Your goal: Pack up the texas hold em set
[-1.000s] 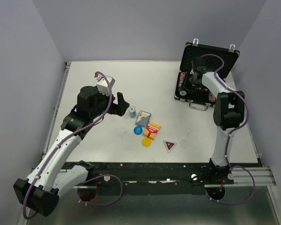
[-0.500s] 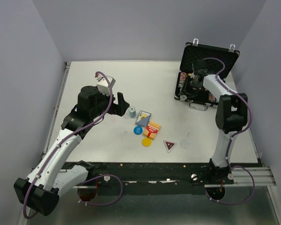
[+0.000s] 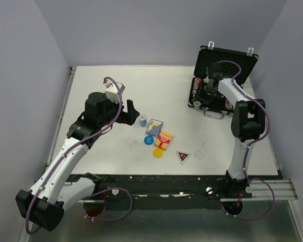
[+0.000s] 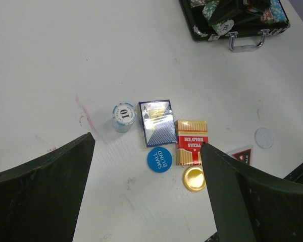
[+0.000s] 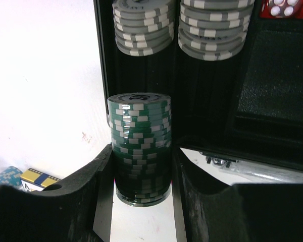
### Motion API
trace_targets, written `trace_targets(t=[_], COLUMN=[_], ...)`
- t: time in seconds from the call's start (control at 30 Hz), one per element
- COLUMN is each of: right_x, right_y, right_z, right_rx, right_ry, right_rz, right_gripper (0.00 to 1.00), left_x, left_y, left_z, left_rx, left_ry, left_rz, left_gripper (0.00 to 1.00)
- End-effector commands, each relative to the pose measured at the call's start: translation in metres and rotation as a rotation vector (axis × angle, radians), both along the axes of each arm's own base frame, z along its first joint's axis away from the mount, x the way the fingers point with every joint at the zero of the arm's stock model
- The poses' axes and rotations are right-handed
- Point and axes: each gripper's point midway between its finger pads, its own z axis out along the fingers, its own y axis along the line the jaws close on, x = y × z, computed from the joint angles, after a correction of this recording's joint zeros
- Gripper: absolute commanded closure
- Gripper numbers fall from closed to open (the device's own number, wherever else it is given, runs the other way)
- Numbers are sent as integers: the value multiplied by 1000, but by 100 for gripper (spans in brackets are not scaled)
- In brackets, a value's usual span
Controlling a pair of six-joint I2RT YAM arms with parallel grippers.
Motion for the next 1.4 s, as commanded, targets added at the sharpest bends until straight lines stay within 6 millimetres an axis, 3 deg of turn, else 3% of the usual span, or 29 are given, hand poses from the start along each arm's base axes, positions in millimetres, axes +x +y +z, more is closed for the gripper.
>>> trace_targets(t=[0.0, 0.67, 1.1, 1.37], right_x=[4, 26, 55, 57], right_y=[4, -2, -7, -10], right_z=[0, -24, -12, -14], right_rx=[19, -29, -51, -65], right_ry=[17, 32, -67, -104], right_rz=[18, -17, -70, -78], right_gripper=[99, 99, 99, 99], left_x=[5, 6, 8, 8], left_y=[4, 6, 7, 6], left_z=[11, 10, 8, 7], left_rx=[4, 11, 21, 21], left_ry=[-26, -26, -21, -19], left_rz=[25, 34, 41, 40], left_gripper=[1, 1, 1, 1])
